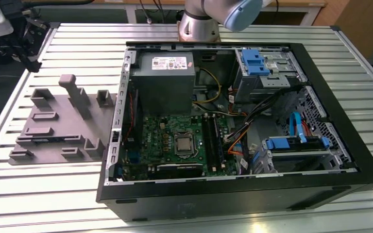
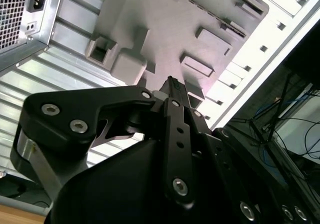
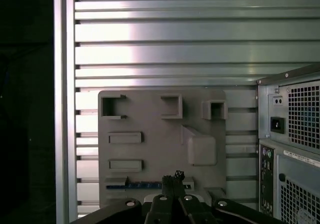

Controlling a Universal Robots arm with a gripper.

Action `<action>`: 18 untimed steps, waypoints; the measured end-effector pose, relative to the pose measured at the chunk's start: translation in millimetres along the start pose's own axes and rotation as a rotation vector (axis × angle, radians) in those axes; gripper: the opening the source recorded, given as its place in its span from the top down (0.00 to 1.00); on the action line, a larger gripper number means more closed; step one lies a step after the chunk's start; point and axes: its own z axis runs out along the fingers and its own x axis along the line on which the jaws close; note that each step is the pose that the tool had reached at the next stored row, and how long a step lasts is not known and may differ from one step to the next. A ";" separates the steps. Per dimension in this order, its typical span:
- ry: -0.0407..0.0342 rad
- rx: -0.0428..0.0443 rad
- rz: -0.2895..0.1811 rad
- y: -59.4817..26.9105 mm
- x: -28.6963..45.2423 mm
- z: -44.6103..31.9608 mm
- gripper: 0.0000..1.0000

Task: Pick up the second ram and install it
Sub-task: 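Pick up the second ram and move it above second insertion slot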

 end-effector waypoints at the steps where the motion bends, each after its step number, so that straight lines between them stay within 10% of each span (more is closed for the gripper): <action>1: -0.0001 -0.0001 0.000 0.0 1.7 0.0 0.89; 18: 0.0000 0.0000 0.000 -0.6 18.3 0.0 0.89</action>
